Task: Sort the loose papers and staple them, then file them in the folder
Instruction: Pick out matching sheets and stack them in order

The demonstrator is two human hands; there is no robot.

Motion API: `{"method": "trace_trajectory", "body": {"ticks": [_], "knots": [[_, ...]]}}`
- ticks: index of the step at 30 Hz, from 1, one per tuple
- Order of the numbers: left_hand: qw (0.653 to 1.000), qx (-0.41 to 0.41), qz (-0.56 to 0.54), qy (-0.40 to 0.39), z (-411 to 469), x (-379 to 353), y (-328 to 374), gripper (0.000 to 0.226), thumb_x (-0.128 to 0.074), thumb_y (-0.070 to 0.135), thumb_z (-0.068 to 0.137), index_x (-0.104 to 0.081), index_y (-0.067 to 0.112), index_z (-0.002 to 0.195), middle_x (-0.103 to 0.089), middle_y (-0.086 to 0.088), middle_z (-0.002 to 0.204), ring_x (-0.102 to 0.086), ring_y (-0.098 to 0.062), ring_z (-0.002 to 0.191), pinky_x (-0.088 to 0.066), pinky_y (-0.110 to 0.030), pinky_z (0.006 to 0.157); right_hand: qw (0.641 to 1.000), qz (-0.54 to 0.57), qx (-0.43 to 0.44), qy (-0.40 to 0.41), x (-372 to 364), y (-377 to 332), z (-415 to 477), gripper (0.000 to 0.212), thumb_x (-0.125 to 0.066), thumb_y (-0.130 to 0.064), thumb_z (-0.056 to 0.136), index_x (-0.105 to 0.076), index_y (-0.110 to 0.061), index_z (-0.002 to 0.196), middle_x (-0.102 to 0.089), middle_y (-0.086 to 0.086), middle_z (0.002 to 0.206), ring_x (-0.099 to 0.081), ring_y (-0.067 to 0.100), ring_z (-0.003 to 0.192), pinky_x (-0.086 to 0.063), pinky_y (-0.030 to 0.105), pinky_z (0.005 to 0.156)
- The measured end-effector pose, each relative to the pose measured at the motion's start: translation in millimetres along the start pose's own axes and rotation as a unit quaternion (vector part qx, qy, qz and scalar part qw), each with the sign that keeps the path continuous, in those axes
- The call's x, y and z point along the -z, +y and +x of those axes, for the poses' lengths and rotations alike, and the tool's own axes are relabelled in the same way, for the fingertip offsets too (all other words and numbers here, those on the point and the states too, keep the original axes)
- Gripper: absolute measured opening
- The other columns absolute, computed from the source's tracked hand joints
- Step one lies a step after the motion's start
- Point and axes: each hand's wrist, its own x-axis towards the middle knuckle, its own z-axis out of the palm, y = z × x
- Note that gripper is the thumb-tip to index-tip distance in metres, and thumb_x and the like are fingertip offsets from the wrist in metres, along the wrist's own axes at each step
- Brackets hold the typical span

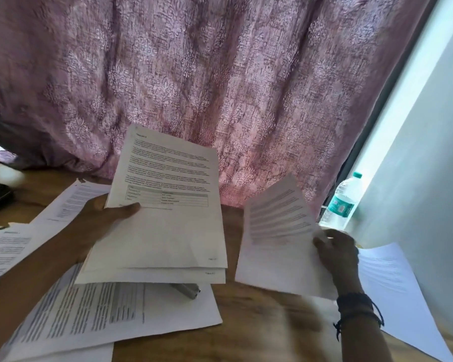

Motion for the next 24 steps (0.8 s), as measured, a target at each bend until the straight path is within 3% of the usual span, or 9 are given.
{"method": "trace_trajectory", "body": {"ticks": [2,4,6,8,11,14,17,21,24], "knots": [[1.000,-0.008,-0.008,0.002,1.5,-0.1,0.0,0.038,-0.061,0.012,0.089,-0.056,0.015,0.126,-0.063,-0.006,0.116,-0.060,-0.023,0.101,-0.044,-0.040,0.088,0.996,0.082,0.005,0.041,3.9,-3.3,-3.7,0.025,-0.066,-0.023,0.084,-0.072,-0.009,0.103,-0.072,0.016,0.102,-0.065,0.037,0.094,-0.053,0.043,0.086],[1.000,-0.013,-0.017,0.000,2.1,-2.3,0.7,0.037,-0.059,0.010,0.090,-0.055,0.015,0.127,-0.062,-0.006,0.116,-0.058,-0.027,0.106,-0.041,-0.041,0.091,0.988,0.155,0.020,0.015,1.5,-8.0,-9.3,0.030,-0.065,-0.028,0.081,-0.073,-0.003,0.095,-0.073,0.013,0.090,-0.066,0.024,0.076,-0.054,0.023,0.064],[1.000,-0.012,-0.025,-0.002,0.8,-4.5,2.1,0.029,-0.058,0.010,0.091,-0.059,0.020,0.118,-0.065,0.001,0.104,-0.060,-0.022,0.099,-0.041,-0.039,0.089,0.979,0.201,0.028,-0.013,-2.7,-16.9,-16.3,0.025,-0.066,-0.019,0.086,-0.072,0.003,0.095,-0.072,0.013,0.088,-0.060,0.010,0.066,-0.044,0.006,0.049],[0.999,-0.012,-0.036,-0.008,-1.6,-6.5,4.7,0.024,-0.058,0.010,0.090,-0.060,0.023,0.110,-0.068,0.009,0.093,-0.061,-0.015,0.091,-0.044,-0.034,0.082,0.971,0.233,0.037,-0.039,-9.4,-23.5,-21.6,0.016,-0.064,-0.012,0.090,-0.073,-0.001,0.098,-0.073,0.013,0.094,-0.063,0.010,0.071,-0.049,0.009,0.056],[0.998,-0.009,-0.065,-0.025,-4.9,-7.3,8.4,0.020,-0.058,0.009,0.089,-0.063,0.025,0.099,-0.074,0.013,0.075,-0.063,-0.014,0.084,-0.045,-0.028,0.067,0.956,0.273,0.044,-0.097,-17.2,-38.0,-29.6,0.013,-0.065,-0.017,0.090,-0.074,-0.014,0.100,-0.075,0.006,0.096,-0.071,0.017,0.083,-0.059,0.028,0.076],[0.998,-0.020,-0.056,-0.017,-5.2,-9.7,8.2,0.025,-0.071,0.007,0.081,-0.065,0.018,0.102,-0.074,0.002,0.091,-0.068,-0.014,0.081,-0.048,-0.027,0.069,0.941,0.302,0.061,-0.137,-24.6,-53.2,-38.4,0.010,-0.066,-0.008,0.089,-0.073,-0.011,0.095,-0.074,-0.004,0.081,-0.070,0.009,0.072,-0.050,0.009,0.056],[0.998,-0.024,-0.064,-0.012,-3.4,-9.6,6.8,0.020,-0.077,0.012,0.078,-0.069,0.018,0.095,-0.072,-0.001,0.099,-0.071,-0.010,0.074,-0.049,-0.022,0.064,0.913,0.351,0.054,-0.201,-38.0,-68.1,-51.2,0.011,-0.065,-0.003,0.088,-0.074,-0.004,0.095,-0.076,0.001,0.074,-0.071,0.011,0.066,-0.051,0.015,0.053],[0.996,0.002,-0.068,-0.050,-4.2,-10.0,4.2,0.073,-0.089,0.056,0.016,-0.076,0.024,0.080,-0.076,0.003,0.084,-0.073,-0.018,0.079,-0.053,-0.025,0.062,0.849,0.444,0.006,-0.287,-54.5,-81.3,-70.7,0.017,-0.056,-0.002,0.093,-0.070,0.004,0.101,-0.074,0.022,0.090,-0.072,0.026,0.072,-0.059,0.030,0.058],[0.996,0.004,-0.072,-0.055,-1.0,-9.8,1.5,0.095,-0.089,0.060,0.012,-0.072,0.018,0.096,-0.076,-0.002,0.094,-0.072,-0.022,0.088,-0.053,-0.037,0.081,0.808,0.475,0.005,-0.349,-62.0,-93.2,-88.4,0.022,-0.051,-0.004,0.095,-0.068,0.004,0.107,-0.071,0.029,0.098,-0.070,0.031,0.077,-0.060,0.033,0.060]]}}
